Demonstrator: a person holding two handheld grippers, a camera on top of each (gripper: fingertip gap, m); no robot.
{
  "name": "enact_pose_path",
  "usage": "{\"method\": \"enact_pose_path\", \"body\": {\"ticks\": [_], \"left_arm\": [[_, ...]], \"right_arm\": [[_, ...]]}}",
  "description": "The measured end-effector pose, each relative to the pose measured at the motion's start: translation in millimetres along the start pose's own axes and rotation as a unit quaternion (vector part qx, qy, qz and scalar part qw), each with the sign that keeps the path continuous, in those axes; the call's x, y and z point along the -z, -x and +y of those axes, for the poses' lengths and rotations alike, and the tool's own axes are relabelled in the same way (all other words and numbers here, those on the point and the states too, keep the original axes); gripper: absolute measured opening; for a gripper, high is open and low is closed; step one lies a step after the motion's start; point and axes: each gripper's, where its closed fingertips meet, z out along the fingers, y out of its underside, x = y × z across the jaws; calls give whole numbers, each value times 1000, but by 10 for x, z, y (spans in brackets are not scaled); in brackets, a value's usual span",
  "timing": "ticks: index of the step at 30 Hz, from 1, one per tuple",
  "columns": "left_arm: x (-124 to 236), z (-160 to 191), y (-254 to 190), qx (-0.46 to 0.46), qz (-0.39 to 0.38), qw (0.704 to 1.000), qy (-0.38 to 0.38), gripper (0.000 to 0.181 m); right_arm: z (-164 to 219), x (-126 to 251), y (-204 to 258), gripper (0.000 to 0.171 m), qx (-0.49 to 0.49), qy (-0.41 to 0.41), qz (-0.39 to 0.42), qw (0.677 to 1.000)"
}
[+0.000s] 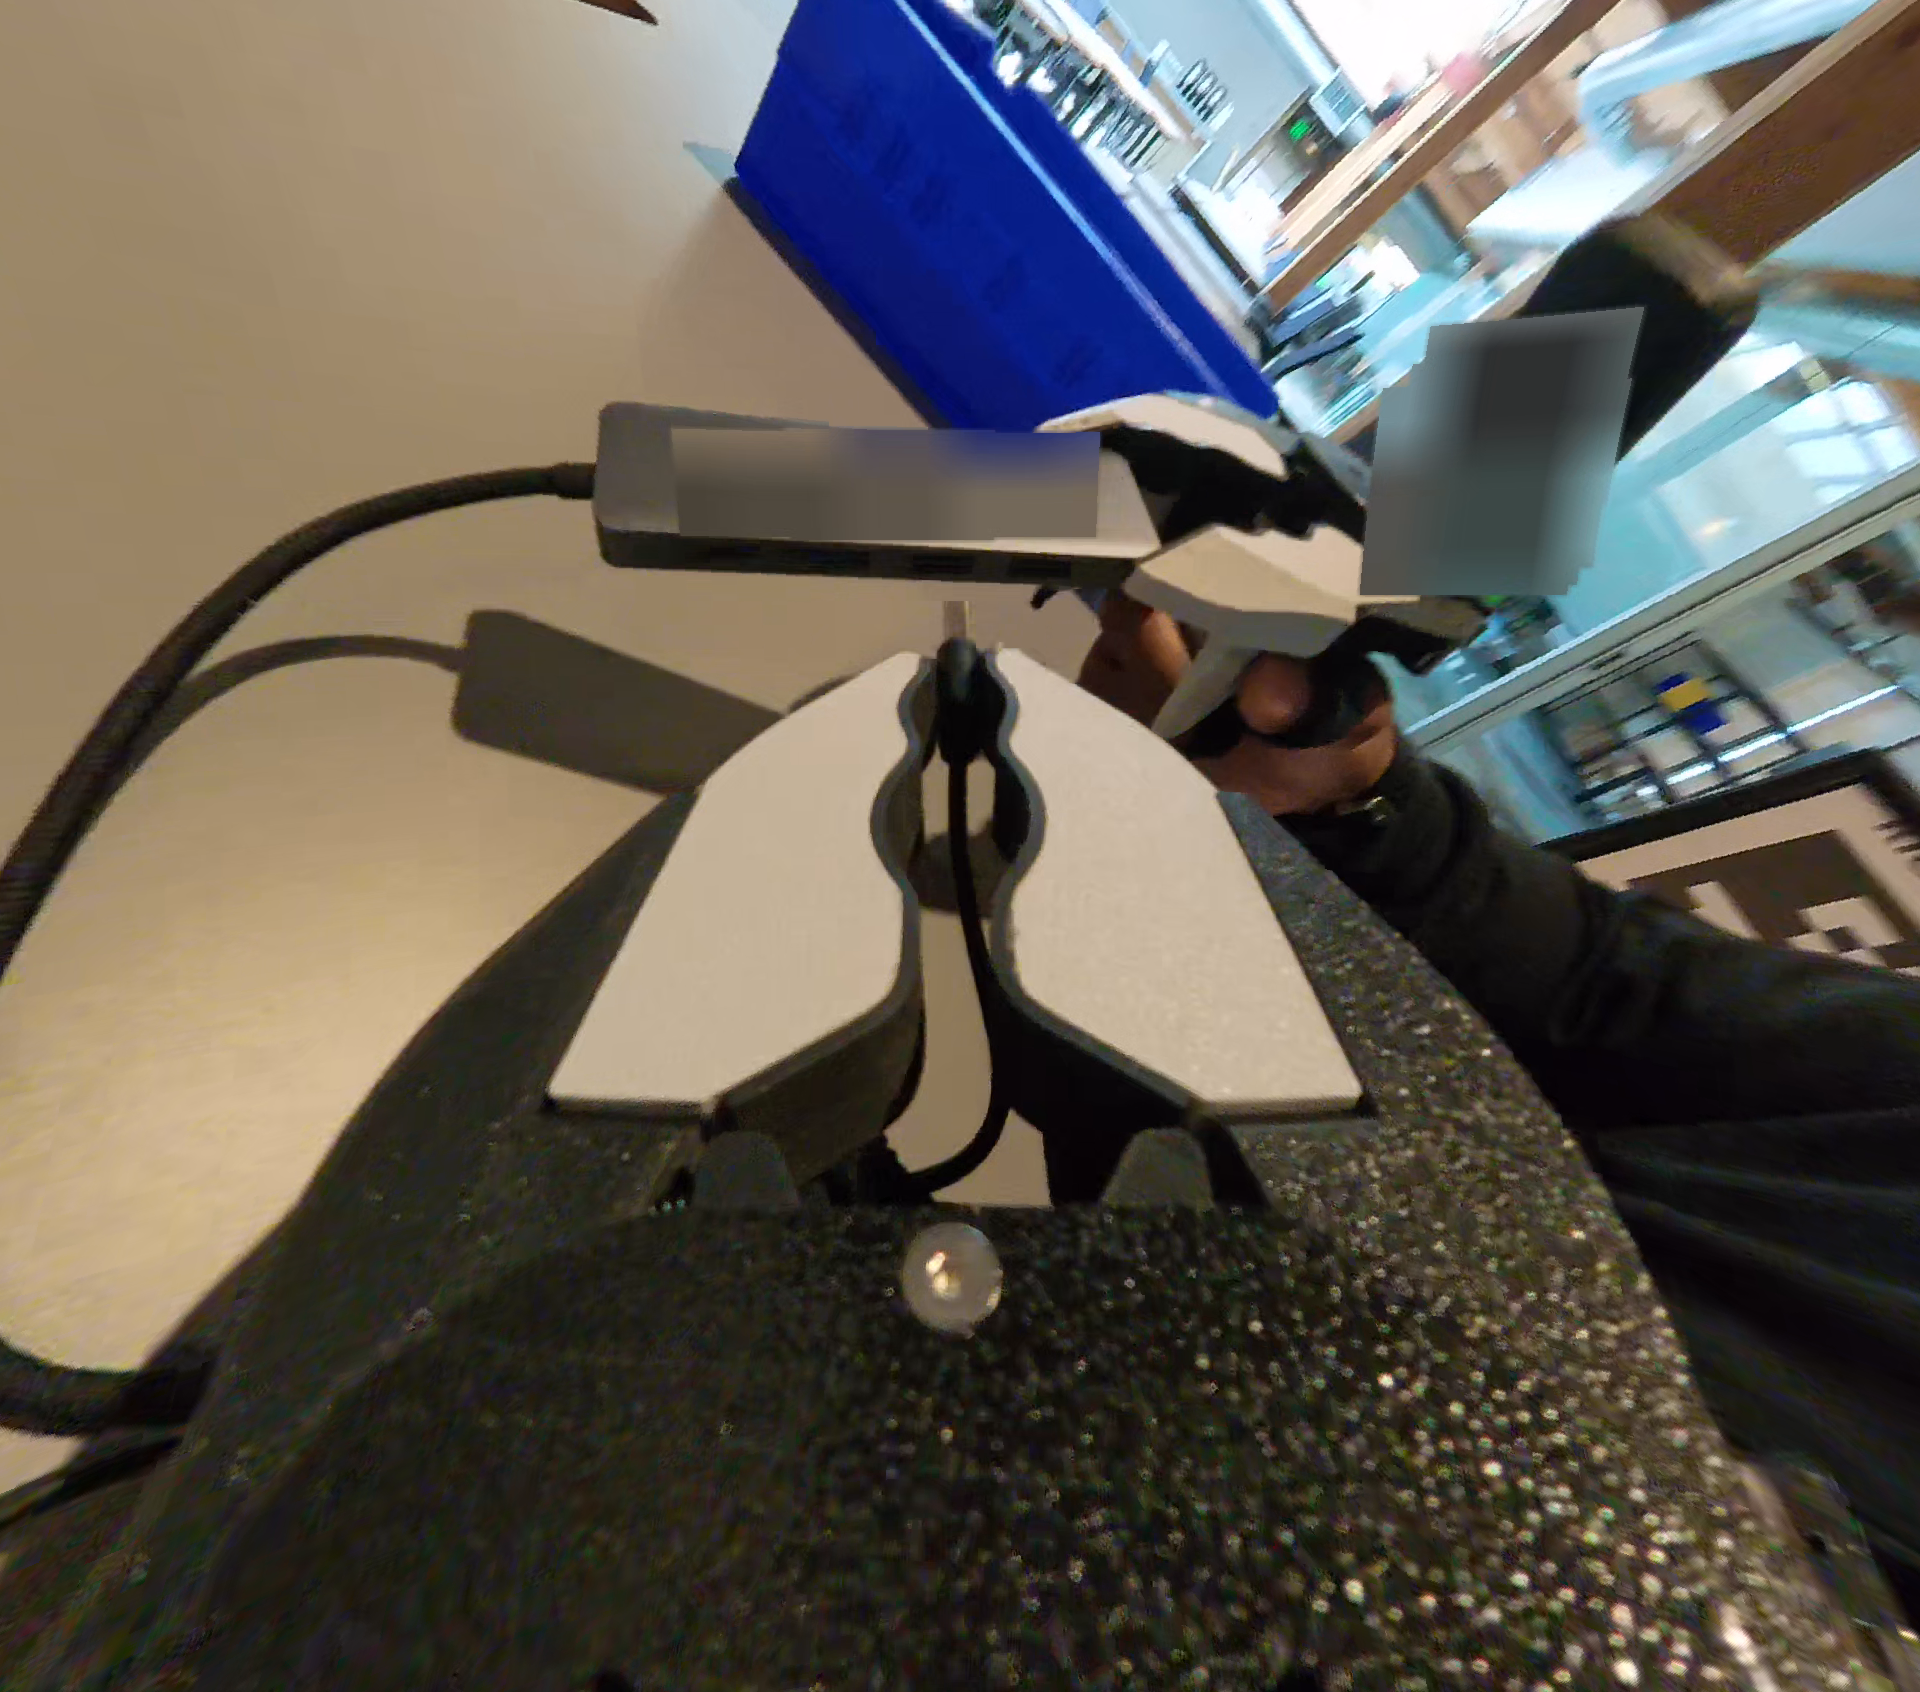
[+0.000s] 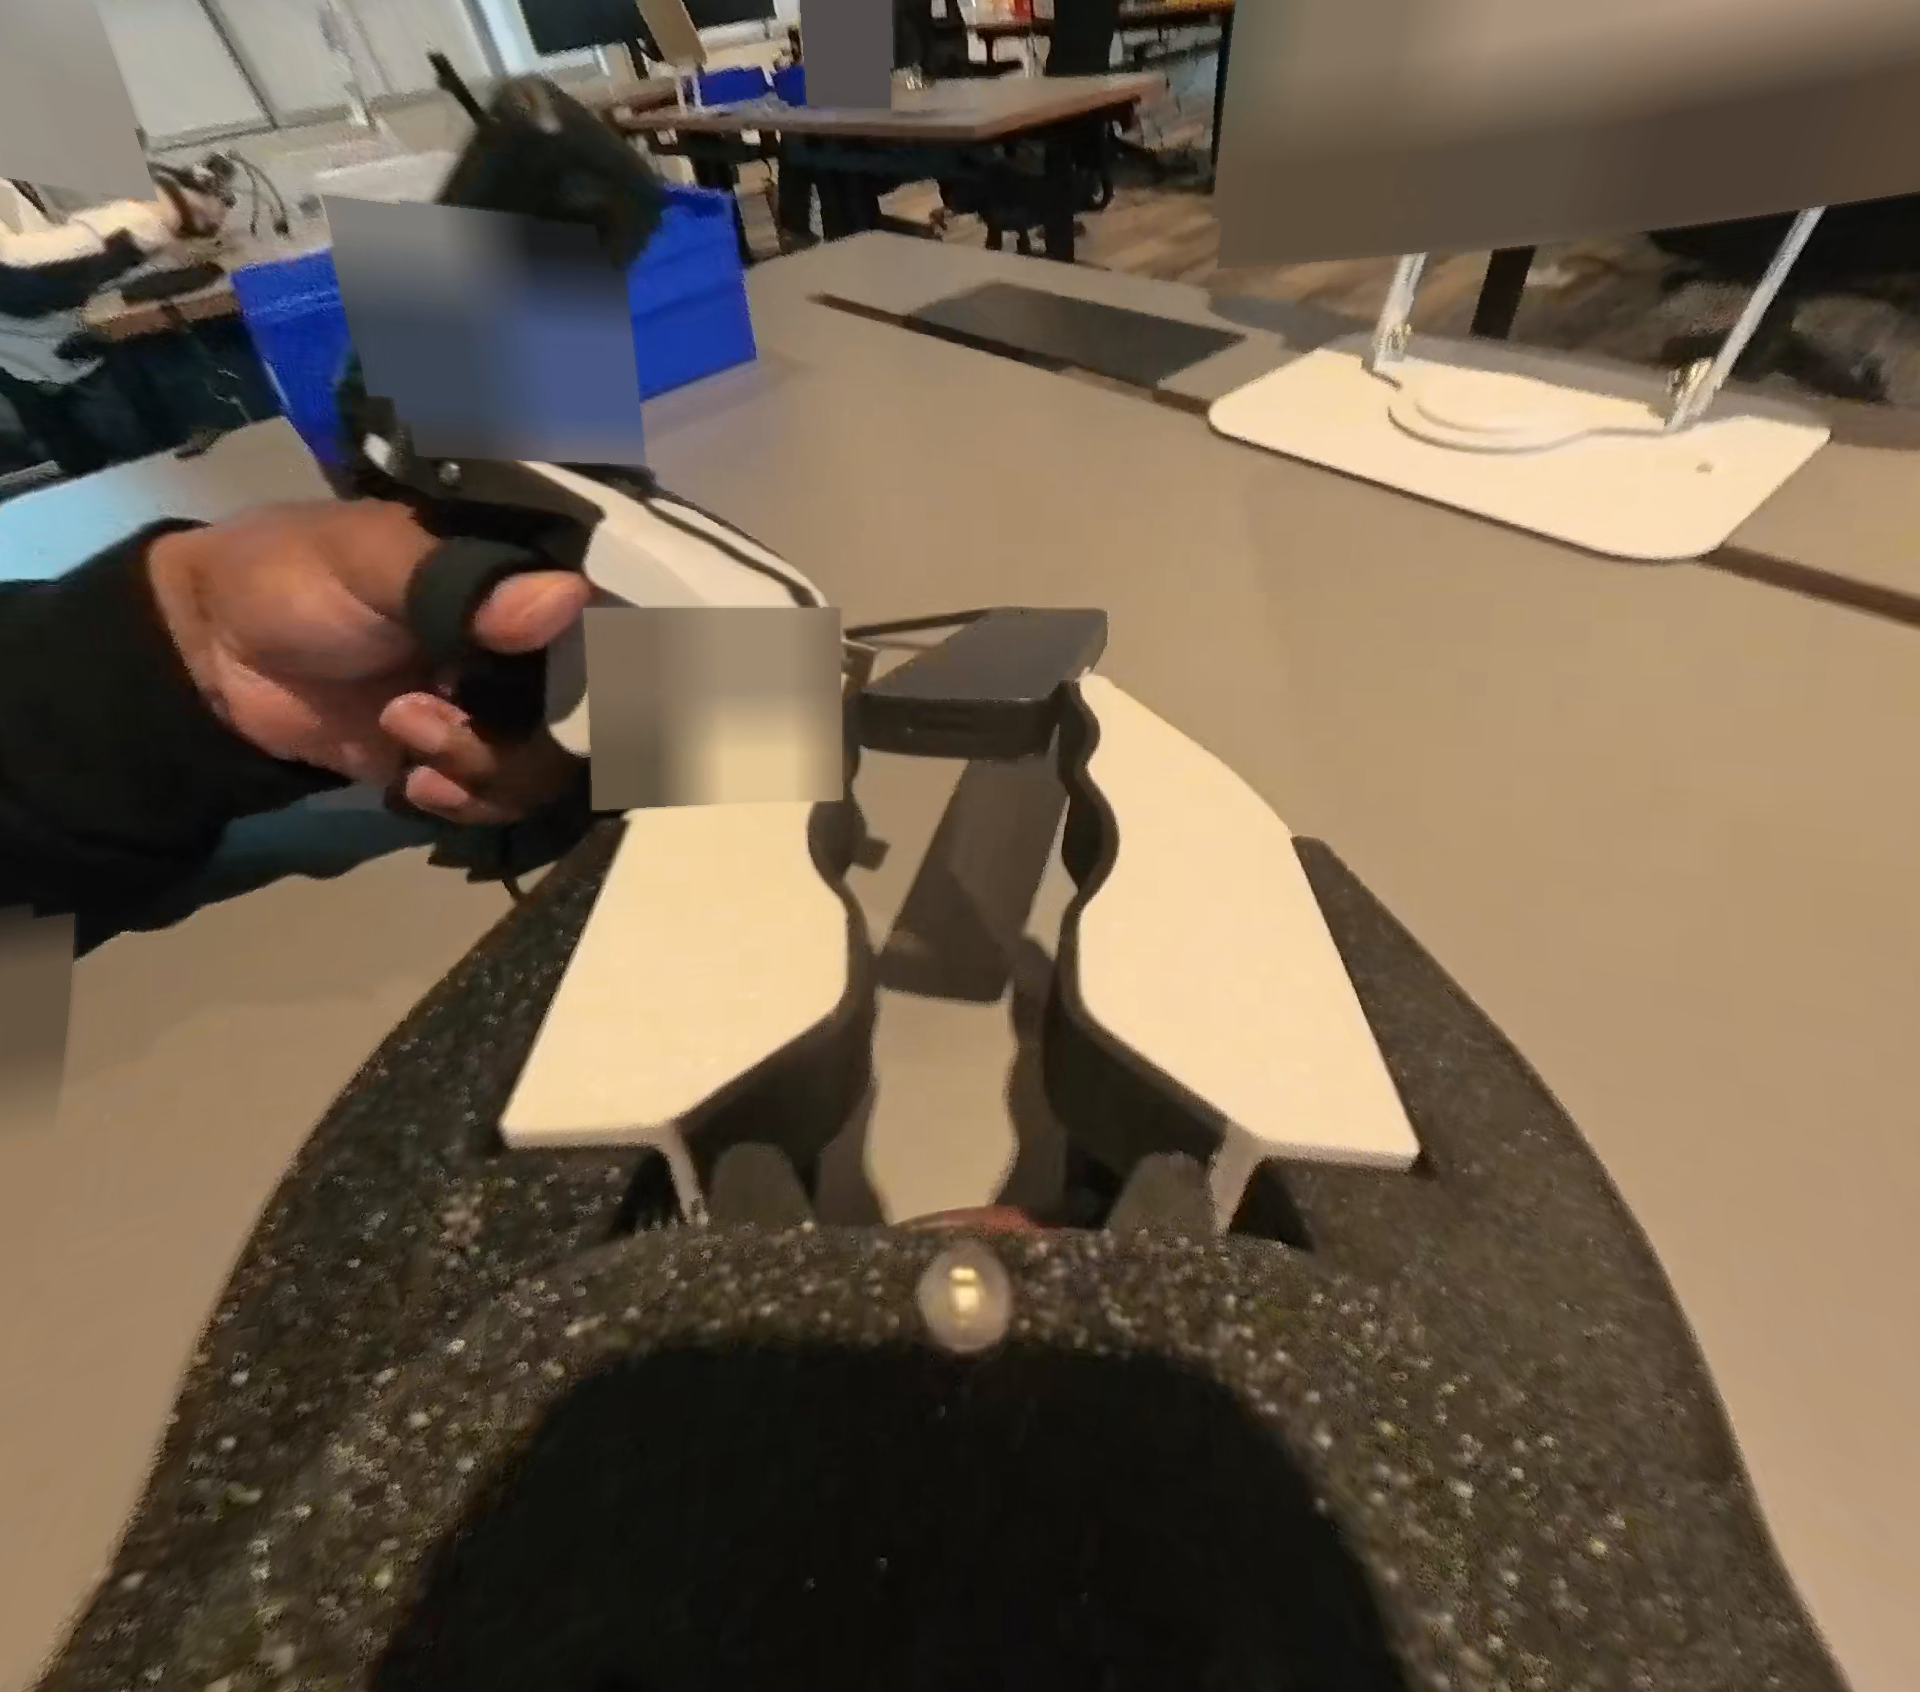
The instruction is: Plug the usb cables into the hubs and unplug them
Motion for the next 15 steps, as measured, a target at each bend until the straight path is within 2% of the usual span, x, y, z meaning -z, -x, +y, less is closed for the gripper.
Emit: {"method": "enact_pose_path", "body": {"ticks": [5, 11, 15], "left_arm": [[63, -133, -153, 34, 66, 996, -43, 7], [135, -251, -515, 44, 180, 980, -78, 7], [105, -216, -587, 28, 186, 980, -71, 7]], "right_arm": [[-212, 82, 104, 37, 33, -72, -14, 997], [-499, 262, 291, 36, 77, -166, -30, 983], [-520, 269, 327, 36, 88, -165, -26, 982]]}}
